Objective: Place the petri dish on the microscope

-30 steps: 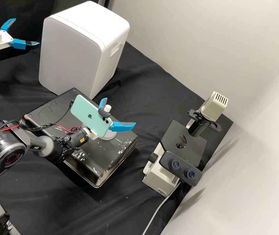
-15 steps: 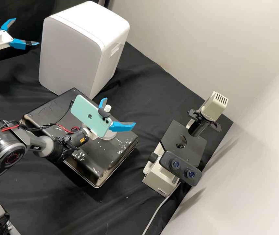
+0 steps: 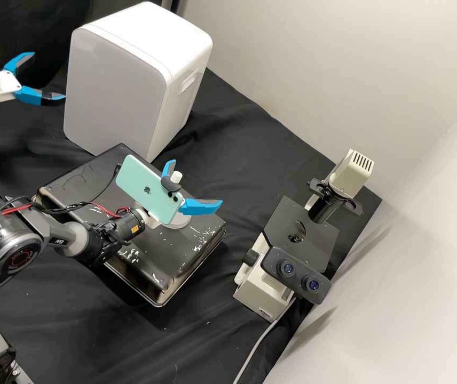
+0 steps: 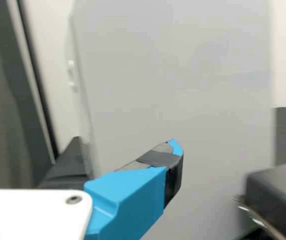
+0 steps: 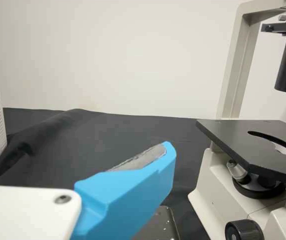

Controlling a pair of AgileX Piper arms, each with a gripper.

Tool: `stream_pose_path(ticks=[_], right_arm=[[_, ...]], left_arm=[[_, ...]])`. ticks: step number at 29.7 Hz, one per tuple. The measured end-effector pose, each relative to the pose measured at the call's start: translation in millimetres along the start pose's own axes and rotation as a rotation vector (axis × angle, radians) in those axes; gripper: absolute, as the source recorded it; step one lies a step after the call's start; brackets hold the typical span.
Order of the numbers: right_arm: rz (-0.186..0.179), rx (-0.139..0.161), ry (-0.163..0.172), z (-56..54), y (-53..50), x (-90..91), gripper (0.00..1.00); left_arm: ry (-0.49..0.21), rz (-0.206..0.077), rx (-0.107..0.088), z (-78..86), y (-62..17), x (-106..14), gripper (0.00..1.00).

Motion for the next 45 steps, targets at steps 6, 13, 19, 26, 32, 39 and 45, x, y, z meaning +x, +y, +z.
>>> stream_pose_path(ticks=[6,13,19,26,32,39,45], right_arm=[[0.0,0.0,0.0,0.0,0.0,0.0,1.0],[0.0,0.0,0.0,0.0,0.0,0.0,1.0],[0.0,0.0,0.0,0.0,0.0,0.0,1.0],[0.0,0.0,0.0,0.0,0.0,0.0,1.0],[0.0,0.0,0.0,0.0,0.0,0.0,1.0],[0.0,0.0,0.0,0.0,0.0,0.0,1.0],[0.0,0.0,0.0,0.0,0.0,0.0,1.0]], left_arm=[[-0.075,-0.005,-0.002,20.6,-5.0,-17.5,1.0],[-0.143,-0.028,-0.003,34.4,-17.4,-33.7,1.0],[-0.2,-0.052,0.024,45.3,-27.7,-41.2,1.0],[-0.242,-0.085,0.044,51.0,-35.2,-44.6,1.0],[-0.298,-0.12,0.058,59.6,-43.5,-48.9,1.0],[-0.326,-0.131,0.067,62.4,-45.9,-51.9,1.0],[-0.335,-0.156,0.072,64.3,-52.5,-51.6,1.0]])
